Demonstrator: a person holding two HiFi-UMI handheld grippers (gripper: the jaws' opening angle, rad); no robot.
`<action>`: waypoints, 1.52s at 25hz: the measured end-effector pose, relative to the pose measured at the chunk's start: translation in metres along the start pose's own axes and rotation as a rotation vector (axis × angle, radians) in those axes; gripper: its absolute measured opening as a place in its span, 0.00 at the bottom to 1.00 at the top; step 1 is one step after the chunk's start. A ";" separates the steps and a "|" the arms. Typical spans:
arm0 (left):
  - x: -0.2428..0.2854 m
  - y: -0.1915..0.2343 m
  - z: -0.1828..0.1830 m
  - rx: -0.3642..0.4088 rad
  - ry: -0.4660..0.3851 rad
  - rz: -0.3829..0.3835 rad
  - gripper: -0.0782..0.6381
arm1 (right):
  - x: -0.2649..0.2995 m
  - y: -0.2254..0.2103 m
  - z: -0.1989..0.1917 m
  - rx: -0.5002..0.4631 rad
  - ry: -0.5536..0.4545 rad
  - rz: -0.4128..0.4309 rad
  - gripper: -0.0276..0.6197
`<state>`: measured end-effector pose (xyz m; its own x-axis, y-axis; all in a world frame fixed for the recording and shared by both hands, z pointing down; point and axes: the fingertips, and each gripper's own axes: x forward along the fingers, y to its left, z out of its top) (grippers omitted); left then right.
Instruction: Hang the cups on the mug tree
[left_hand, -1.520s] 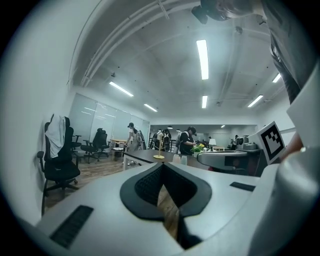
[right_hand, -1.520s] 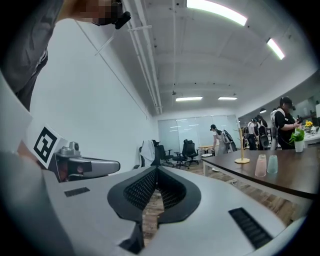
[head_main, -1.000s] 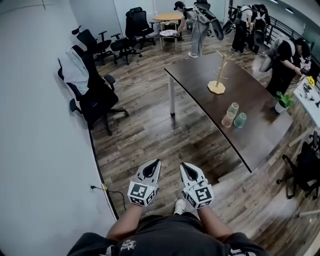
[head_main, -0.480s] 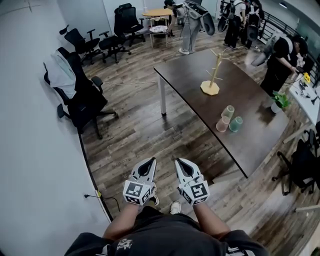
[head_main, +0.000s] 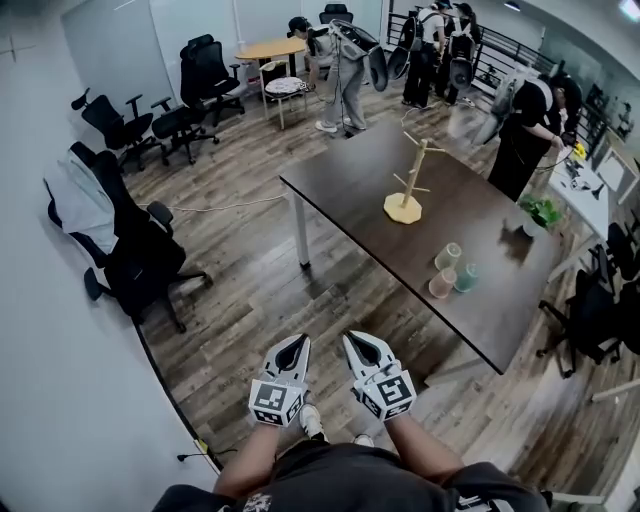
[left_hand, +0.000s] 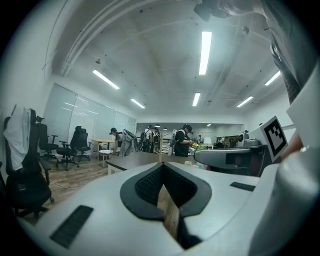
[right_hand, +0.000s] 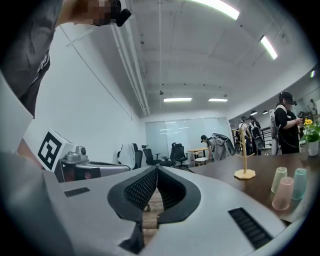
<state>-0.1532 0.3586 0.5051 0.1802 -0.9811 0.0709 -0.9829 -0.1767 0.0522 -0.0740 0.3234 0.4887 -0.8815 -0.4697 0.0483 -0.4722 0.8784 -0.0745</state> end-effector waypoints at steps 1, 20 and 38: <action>0.003 0.010 0.002 0.000 -0.002 -0.010 0.12 | 0.009 0.000 0.001 0.004 0.002 -0.013 0.08; 0.069 0.061 0.004 -0.008 0.010 -0.191 0.12 | 0.052 -0.048 0.006 0.018 -0.004 -0.212 0.08; 0.264 0.010 0.001 0.045 0.075 -0.381 0.12 | 0.063 -0.239 -0.013 0.054 0.006 -0.332 0.08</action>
<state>-0.1157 0.0977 0.5238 0.5329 -0.8364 0.1280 -0.8456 -0.5319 0.0449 -0.0168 0.0851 0.5221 -0.6794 -0.7288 0.0848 -0.7335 0.6714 -0.1059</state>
